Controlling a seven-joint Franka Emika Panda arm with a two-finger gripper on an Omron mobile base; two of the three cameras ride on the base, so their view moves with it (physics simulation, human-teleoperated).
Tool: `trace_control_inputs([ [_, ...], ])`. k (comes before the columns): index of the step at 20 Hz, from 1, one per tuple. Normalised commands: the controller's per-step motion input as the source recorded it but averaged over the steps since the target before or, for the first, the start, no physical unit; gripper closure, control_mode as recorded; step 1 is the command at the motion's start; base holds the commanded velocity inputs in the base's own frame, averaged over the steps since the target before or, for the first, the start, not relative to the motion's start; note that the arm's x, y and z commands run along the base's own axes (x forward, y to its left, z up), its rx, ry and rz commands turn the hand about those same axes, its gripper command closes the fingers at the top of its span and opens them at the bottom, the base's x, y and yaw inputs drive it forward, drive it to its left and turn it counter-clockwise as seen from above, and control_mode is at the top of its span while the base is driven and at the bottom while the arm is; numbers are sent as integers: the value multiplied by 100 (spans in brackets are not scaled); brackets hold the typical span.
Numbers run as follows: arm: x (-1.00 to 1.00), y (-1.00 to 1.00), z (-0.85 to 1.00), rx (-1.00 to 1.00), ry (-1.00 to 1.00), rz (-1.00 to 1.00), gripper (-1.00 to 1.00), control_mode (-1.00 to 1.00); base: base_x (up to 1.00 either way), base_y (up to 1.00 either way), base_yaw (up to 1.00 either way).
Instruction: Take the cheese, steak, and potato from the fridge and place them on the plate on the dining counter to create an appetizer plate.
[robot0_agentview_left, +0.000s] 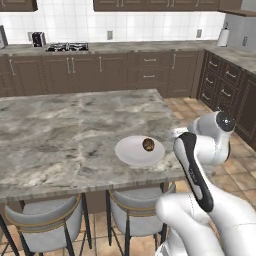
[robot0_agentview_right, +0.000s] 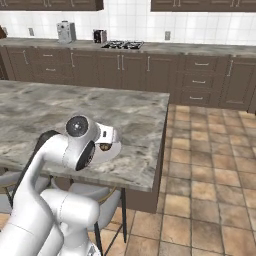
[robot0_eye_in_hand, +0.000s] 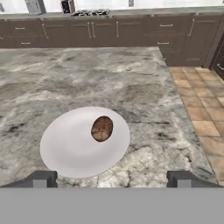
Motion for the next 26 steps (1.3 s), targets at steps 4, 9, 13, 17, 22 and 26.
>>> trace_control_inputs([
  [4,-96,-1,66,0,-19,3,-100,-100,0,0,0],
  [9,-68,1,56,0,-15,3,-100,-100,0,0,0],
  [13,-33,5,31,-2,-6,5,-100,-100,0,0,0],
  [17,-5,40,6,-8,0,3,-100,-100,0,0,0],
  [22,0,54,-1,-9,0,0,-100,-100,0,0,0],
  [26,1,28,-2,-3,-1,0,-100,100,1,0,0],
])
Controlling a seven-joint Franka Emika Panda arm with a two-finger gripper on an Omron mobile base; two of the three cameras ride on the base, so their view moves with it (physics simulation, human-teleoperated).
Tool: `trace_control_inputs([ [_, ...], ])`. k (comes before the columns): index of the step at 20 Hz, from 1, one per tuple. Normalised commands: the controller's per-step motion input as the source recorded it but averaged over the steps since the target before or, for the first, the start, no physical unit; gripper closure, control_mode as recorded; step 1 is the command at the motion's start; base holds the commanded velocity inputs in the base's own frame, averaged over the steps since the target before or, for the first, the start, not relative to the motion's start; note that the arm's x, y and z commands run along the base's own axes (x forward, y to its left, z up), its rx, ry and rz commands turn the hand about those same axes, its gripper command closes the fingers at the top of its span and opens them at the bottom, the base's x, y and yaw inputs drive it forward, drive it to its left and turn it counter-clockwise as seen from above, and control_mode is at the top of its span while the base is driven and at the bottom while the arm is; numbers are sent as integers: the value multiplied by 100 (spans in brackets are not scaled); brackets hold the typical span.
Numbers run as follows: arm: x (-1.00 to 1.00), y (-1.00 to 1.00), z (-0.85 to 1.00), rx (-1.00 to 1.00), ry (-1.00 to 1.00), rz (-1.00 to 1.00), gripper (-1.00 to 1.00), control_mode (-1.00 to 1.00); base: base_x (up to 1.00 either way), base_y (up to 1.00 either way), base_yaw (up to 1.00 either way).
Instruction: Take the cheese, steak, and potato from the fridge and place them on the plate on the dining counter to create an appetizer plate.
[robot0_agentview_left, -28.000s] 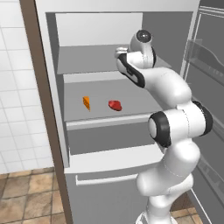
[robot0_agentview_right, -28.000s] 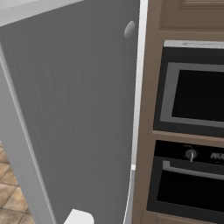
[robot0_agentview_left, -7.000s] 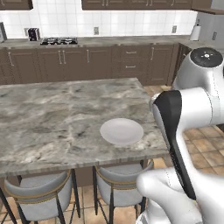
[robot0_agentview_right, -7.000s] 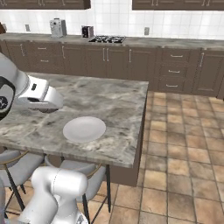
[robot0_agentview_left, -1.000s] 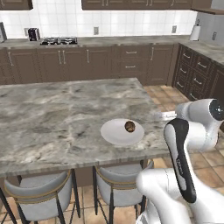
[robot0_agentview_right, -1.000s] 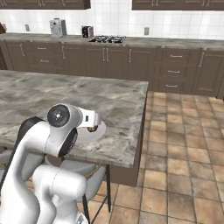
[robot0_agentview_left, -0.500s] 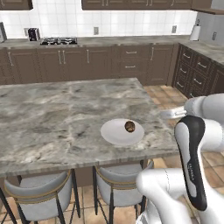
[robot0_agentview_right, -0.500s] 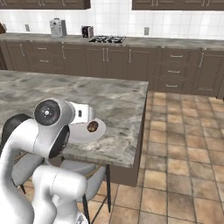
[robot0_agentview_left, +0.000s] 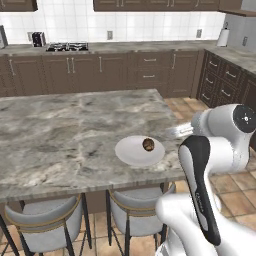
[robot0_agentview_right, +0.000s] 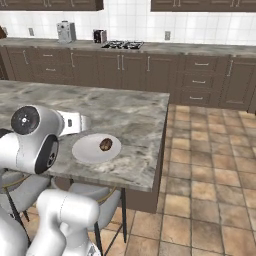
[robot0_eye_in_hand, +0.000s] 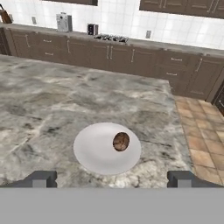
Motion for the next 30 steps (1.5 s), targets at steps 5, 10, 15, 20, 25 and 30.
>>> trace_control_inputs([
  [5,0,0,0,0,0,0,-100,100,-39,0,0],
  [10,0,0,0,0,0,0,-100,100,-99,0,3],
  [15,0,0,0,0,0,0,-100,100,-64,39,18],
  [20,0,0,0,0,0,0,-100,100,-47,89,21],
  [25,0,0,0,0,0,0,-100,100,-39,100,12],
  [30,0,0,0,0,0,0,-100,100,-15,100,7],
])
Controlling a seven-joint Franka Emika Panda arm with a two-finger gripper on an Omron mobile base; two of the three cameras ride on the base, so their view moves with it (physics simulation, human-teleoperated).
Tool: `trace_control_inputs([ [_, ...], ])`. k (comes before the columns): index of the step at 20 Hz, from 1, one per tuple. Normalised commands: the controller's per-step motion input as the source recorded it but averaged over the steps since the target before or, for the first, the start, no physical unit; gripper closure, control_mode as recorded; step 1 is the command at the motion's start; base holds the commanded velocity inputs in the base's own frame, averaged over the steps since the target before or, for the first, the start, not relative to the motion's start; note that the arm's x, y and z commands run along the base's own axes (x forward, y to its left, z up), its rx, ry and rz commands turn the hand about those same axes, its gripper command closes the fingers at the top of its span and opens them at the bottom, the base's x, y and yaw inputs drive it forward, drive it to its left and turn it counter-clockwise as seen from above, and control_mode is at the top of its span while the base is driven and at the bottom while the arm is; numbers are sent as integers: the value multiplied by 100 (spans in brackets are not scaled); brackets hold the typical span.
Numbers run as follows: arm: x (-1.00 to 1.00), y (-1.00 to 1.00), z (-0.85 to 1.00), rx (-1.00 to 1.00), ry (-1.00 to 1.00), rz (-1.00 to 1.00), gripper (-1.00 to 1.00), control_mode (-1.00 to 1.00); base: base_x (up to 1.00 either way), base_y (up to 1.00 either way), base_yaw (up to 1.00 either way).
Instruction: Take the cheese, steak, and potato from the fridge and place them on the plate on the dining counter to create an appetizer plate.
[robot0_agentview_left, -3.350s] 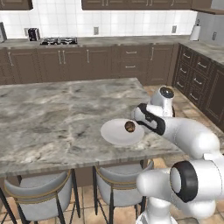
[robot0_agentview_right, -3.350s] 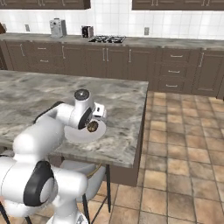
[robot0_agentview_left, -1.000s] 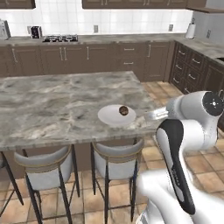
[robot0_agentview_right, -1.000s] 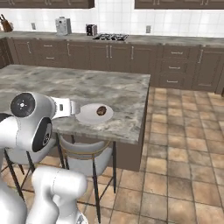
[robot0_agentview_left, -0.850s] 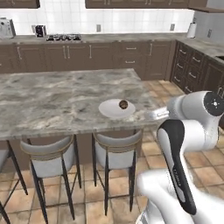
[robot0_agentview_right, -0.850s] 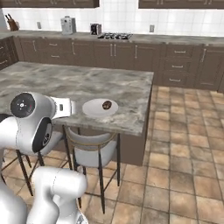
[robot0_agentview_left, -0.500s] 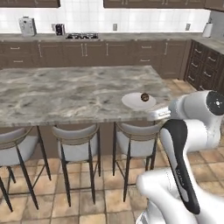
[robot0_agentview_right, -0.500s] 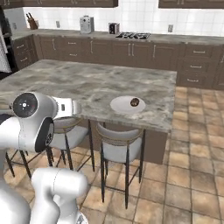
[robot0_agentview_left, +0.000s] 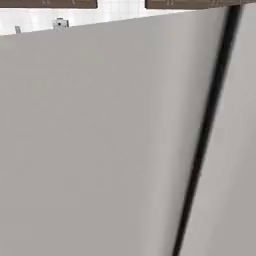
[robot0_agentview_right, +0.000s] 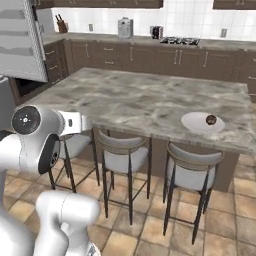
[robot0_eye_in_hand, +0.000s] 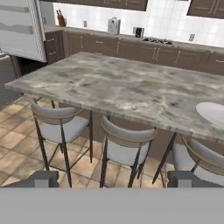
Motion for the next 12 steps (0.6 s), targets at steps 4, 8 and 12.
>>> trace_control_inputs([
  [4,0,0,0,0,0,0,-100,100,0,100,5],
  [8,0,0,0,0,0,0,-100,100,12,100,5],
  [12,0,0,0,0,0,0,-100,100,22,100,4],
])
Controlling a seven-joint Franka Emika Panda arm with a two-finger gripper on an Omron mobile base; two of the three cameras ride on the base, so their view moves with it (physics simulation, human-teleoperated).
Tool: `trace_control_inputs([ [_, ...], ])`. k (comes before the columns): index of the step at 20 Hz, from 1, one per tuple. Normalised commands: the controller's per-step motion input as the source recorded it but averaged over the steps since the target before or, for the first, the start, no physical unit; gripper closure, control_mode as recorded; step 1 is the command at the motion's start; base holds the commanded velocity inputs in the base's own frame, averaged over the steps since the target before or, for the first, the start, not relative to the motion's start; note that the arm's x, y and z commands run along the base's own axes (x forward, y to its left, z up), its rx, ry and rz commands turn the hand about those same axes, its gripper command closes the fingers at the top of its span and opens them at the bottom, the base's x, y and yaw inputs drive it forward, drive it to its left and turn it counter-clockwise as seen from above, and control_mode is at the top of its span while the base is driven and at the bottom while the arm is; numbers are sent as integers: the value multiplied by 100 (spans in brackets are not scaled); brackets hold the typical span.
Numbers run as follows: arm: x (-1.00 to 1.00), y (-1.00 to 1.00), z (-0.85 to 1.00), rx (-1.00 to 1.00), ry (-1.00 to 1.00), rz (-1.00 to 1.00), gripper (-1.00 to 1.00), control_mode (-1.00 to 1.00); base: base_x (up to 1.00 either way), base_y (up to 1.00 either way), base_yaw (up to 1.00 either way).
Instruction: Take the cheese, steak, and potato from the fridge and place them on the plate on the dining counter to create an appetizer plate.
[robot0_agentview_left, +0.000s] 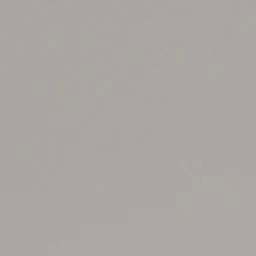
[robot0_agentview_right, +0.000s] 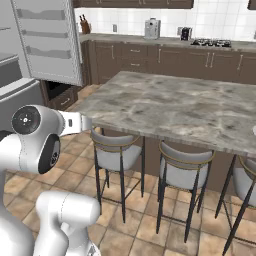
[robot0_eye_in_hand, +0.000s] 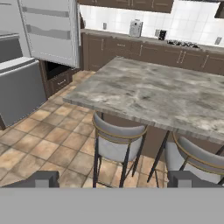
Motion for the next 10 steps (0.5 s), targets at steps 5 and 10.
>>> trace_control_inputs([
  [5,0,0,0,0,0,0,-100,100,12,100,2],
  [10,0,0,0,0,0,0,-100,100,21,100,9],
])
